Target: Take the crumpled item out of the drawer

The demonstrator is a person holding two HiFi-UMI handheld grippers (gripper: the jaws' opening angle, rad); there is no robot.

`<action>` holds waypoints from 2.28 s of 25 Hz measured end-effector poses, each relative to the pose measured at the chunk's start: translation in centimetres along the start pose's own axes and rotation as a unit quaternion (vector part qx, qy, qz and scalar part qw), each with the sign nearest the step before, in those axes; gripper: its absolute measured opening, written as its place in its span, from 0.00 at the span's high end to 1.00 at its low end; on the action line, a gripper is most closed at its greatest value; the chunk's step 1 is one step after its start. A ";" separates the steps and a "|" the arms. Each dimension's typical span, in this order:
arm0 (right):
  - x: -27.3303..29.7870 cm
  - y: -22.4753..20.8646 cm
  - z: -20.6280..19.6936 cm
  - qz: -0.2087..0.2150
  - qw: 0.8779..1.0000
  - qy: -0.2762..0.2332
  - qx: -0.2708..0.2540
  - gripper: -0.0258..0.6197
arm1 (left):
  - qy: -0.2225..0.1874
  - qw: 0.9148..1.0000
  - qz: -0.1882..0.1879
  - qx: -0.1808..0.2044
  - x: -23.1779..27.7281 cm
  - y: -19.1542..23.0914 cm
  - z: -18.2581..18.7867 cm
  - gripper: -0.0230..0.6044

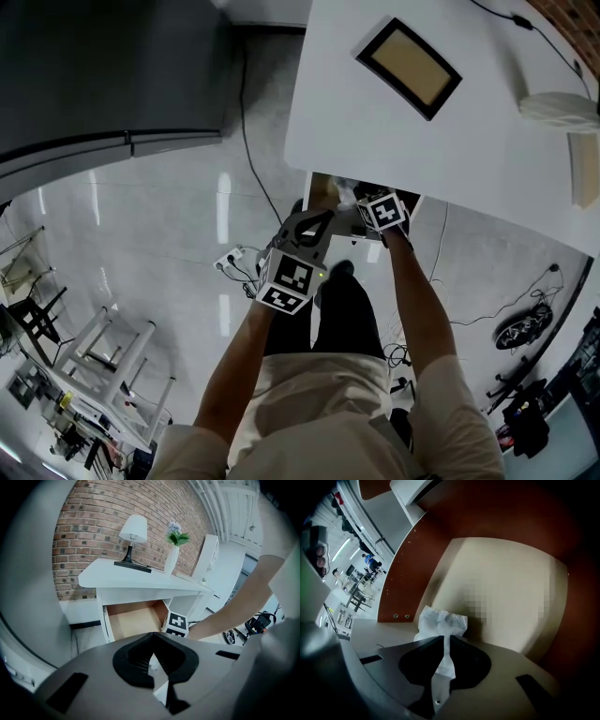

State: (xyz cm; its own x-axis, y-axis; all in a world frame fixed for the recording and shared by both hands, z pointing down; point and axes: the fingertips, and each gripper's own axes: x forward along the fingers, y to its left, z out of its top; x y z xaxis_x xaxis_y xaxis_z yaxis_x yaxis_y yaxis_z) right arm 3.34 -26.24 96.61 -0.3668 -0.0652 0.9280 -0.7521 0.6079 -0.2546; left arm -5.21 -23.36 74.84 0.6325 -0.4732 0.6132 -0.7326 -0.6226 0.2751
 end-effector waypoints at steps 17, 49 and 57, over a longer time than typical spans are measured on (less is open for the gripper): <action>-6.1 2.1 1.4 -0.023 0.997 -0.067 0.028 0.92 | 0.000 1.000 0.009 -0.003 -2.3 -0.7 1.2 0.94; -31.6 13.3 0.8 -0.039 0.960 -0.267 0.068 0.92 | -0.035 0.998 0.054 -0.016 -12.7 -11.6 7.2 0.94; -38.8 15.5 -3.1 -0.057 0.944 -0.320 0.062 0.92 | -0.057 0.996 0.066 -0.005 -15.3 -16.5 7.5 0.94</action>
State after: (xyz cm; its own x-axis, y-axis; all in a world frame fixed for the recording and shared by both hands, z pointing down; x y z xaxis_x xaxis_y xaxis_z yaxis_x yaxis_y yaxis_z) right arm 7.63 -11.80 57.47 -0.5053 -0.6140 0.6064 -0.8505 0.4731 -0.2297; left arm -0.93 -10.52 55.32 0.5543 -0.6191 0.5563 -0.8135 -0.5444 0.2047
